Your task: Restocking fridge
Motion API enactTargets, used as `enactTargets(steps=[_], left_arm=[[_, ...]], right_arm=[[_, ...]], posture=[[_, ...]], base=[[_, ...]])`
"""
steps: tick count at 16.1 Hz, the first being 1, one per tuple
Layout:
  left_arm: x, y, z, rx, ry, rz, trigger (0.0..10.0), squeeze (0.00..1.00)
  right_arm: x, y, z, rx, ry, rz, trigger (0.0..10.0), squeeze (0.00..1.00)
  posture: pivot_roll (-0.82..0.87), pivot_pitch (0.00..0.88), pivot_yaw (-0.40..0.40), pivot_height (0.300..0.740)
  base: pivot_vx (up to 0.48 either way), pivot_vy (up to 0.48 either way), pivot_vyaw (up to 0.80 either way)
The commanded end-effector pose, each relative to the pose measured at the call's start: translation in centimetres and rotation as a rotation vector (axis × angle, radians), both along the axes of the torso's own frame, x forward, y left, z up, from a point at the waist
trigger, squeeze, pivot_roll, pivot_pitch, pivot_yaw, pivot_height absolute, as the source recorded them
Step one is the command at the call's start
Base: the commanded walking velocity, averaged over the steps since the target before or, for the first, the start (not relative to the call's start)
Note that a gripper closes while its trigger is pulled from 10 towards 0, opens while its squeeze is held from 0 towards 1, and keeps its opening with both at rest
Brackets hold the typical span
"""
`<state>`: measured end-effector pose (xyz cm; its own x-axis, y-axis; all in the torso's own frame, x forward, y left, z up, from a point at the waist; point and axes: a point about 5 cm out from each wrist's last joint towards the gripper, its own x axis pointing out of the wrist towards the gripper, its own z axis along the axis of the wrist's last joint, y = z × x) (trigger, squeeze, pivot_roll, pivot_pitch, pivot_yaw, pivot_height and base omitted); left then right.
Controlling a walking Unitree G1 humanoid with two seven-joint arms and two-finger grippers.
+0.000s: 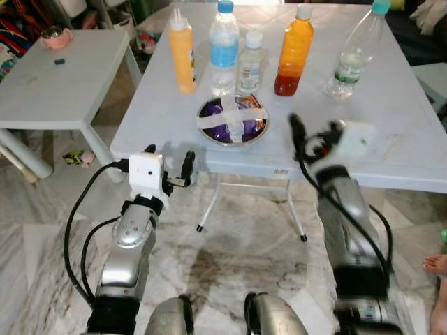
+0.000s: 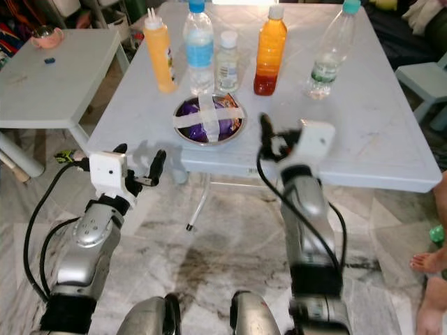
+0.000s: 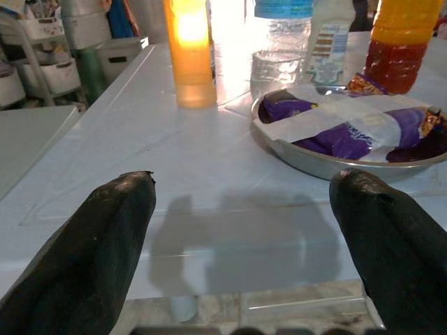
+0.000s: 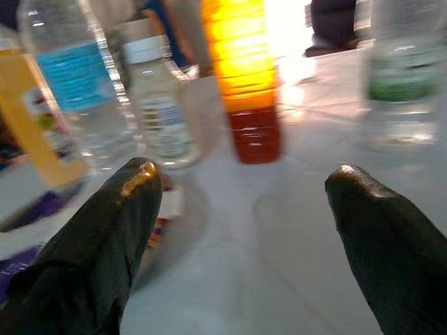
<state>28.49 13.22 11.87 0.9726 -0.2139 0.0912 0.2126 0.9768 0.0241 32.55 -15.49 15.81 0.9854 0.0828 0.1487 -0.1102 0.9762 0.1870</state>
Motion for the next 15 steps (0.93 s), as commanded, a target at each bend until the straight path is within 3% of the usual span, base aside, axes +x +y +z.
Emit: enactTargets(steps=[1,3,6,10,13,15], left_arm=[[-0.3,0.3,0.1,0.014,0.000,0.010,10.0,0.00],[-0.5,0.4,0.1,0.021,0.003,0.010,10.0,0.00],[-0.7,0.3,0.3,0.027,0.005,0.001,10.0,0.00],[-0.9,0.4,0.4,0.029,0.007,0.000,10.0,0.00],[-0.9,0.2,0.3,0.026,0.014,-0.008,10.0,0.00],[-0.8,0.0,0.3,0.025,0.015,-0.014,10.0,0.00]], right_arm=[[0.4,0.5,0.1,0.008,0.000,0.035,10.0,0.00],[1.4,1.7,0.6,0.057,0.001,0.115,10.0,0.00],[2.3,3.0,0.6,0.077,0.020,0.110,10.0,0.00],[1.0,4.6,-0.6,0.079,0.046,0.094,10.0,0.00],[0.3,4.6,-0.4,-0.006,-0.011,0.079,10.0,0.00],[0.1,4.7,-0.3,0.008,-0.007,0.066,10.0,0.00]], posture=[[0.02,0.173,0.039,0.740],[0.03,0.182,0.042,0.740],[0.04,0.190,0.043,0.740],[0.04,0.199,0.041,0.740],[0.03,0.201,0.043,0.740],[0.02,0.198,0.041,0.740]], base=[[0.000,0.000,0.00],[0.000,0.000,0.00],[0.000,0.000,0.00],[0.000,0.000,0.00],[0.000,0.000,0.00],[0.000,0.000,0.00]])
